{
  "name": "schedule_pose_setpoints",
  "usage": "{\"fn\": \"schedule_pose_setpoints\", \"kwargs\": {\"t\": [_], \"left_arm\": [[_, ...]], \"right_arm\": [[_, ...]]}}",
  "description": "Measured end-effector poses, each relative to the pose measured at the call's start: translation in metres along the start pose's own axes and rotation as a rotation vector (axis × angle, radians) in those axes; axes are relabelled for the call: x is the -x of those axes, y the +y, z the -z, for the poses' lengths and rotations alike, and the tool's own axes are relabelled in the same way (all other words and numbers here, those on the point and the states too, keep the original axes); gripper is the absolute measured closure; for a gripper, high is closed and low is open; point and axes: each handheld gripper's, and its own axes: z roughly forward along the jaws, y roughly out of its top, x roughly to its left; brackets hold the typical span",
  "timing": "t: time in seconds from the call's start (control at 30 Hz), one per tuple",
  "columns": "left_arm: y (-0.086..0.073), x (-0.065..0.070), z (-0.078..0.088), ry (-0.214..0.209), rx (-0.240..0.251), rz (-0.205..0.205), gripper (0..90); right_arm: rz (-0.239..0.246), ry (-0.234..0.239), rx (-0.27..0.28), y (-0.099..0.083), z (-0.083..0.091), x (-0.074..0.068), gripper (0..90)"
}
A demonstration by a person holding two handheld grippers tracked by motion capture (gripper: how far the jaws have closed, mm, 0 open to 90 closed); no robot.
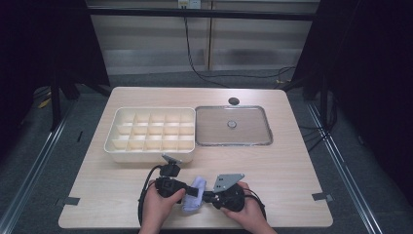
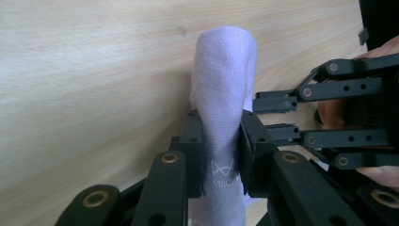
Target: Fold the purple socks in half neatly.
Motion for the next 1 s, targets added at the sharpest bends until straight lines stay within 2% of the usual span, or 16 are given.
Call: {"fn": "schedule_pose_setpoints", "kwargs": {"t": [0.13, 0.3, 0.33, 0.47, 0.53, 0.63, 0.83, 1.0], "left_arm": [[0.002, -0.002, 0.006, 0.018, -0.005, -0.005, 74.7], [0.006, -0.003, 0.014, 0.036, -0.010, -0.006, 74.6], [0.007, -0.005, 0.016, 0.049, -0.015, -0.022, 74.6], [0.010, -0.004, 0.022, 0.062, -0.012, -0.014, 74.5], [0.011, -0.004, 0.024, 0.071, -0.017, -0.023, 74.5], [0.013, -0.003, 0.027, 0.078, -0.020, -0.029, 74.5], [0.019, -0.003, 0.034, 0.101, -0.035, -0.049, 74.3], [0.023, -0.002, 0.039, 0.121, -0.036, -0.057, 74.3]], "right_arm": [[-0.028, -0.005, 0.014, -0.002, 0.004, 0.005, 75.4], [-0.065, -0.045, 0.046, -0.003, 0.013, 0.014, 65.5], [-0.071, -0.050, 0.047, -0.003, 0.015, 0.015, 64.0], [-0.096, -0.078, 0.043, -0.006, 0.018, 0.021, 54.9], [-0.096, -0.099, 0.036, -0.008, 0.019, 0.023, 49.3], [-0.103, -0.094, 0.032, -0.009, 0.019, 0.026, 43.7], [-0.082, -0.121, 0.011, -0.012, 0.017, 0.028, 36.3], [-0.076, -0.123, -0.004, -0.013, 0.014, 0.029, 32.6]]}}
